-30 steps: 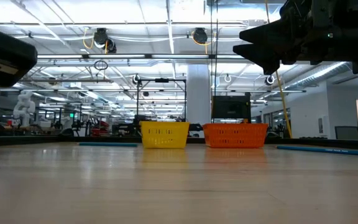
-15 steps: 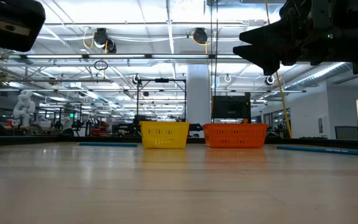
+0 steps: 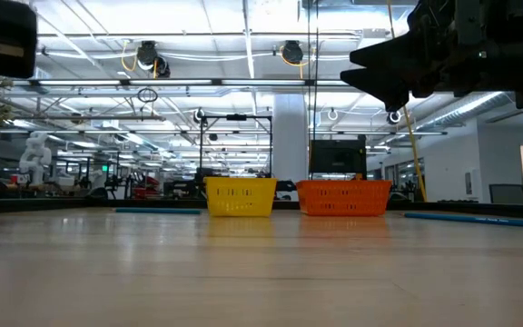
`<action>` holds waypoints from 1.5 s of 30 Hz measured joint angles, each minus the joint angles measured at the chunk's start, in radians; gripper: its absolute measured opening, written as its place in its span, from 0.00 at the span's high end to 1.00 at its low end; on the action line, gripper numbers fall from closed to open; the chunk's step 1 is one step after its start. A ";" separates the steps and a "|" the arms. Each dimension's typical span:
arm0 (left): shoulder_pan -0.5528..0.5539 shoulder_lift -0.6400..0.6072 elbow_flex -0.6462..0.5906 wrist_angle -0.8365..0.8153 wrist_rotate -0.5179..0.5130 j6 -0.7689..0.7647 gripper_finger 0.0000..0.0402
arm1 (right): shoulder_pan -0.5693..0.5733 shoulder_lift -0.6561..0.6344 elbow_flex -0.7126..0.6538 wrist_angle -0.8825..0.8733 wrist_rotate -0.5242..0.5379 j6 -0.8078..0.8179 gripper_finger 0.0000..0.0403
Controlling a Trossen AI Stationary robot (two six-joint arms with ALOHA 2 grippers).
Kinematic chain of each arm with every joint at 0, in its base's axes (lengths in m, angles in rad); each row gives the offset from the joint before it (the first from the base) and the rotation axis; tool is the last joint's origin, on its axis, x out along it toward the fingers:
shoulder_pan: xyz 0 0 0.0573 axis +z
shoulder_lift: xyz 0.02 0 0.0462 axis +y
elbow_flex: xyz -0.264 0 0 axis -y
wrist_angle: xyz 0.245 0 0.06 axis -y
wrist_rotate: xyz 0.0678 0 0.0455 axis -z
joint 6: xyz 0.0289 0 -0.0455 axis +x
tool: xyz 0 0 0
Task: Sort pens & pencils
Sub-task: Put the yellow pen into the yellow basket
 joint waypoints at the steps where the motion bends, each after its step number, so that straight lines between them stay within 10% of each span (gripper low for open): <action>1: -0.004 0.000 0.000 -0.001 0.001 0.001 0.47 | 0.000 0.000 0.000 -0.001 0.000 0.000 0.44; 23: 0.023 0.097 0.003 0.037 0.005 0.111 0.48 | 0.000 0.000 0.000 -0.002 0.000 0.000 0.44; 34: 0.076 0.098 0.001 0.036 0.057 0.106 0.94 | 0.000 0.000 0.000 -0.002 0.000 0.000 0.44; 45: 0.163 0.096 -0.001 0.087 0.032 -0.033 0.95 | 0.000 0.000 0.000 -0.002 0.000 0.000 0.44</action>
